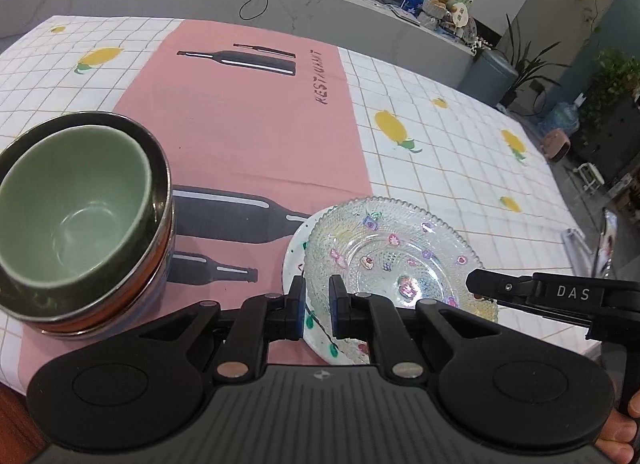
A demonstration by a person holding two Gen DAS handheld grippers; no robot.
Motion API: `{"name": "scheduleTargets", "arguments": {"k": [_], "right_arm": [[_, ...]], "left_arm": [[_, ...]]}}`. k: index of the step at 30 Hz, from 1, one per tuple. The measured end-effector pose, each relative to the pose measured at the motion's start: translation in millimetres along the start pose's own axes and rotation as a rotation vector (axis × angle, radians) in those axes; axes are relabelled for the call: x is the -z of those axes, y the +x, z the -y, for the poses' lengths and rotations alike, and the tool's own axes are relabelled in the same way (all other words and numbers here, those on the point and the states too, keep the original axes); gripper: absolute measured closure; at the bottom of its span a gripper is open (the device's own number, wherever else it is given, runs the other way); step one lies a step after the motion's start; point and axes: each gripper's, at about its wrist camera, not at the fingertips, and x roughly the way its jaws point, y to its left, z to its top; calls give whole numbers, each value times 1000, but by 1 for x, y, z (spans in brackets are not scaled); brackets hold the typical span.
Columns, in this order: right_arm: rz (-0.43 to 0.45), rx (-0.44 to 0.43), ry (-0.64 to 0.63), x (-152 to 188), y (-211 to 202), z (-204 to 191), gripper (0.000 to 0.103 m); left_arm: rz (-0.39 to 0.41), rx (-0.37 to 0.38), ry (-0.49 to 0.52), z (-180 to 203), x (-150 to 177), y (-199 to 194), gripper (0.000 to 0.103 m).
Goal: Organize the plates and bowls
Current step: 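Lift the flowered glass plate with both tools and lower it onto the Fruity plate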
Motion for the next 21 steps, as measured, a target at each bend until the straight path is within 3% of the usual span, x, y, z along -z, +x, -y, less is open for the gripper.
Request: {"name": "scheduleTargets", "arguments": {"k": [21], "right_arm": [[-34,83,-106,1,31,-10,92]], "left_arm": [[-7,-67,63,3,1,19,91]]}}
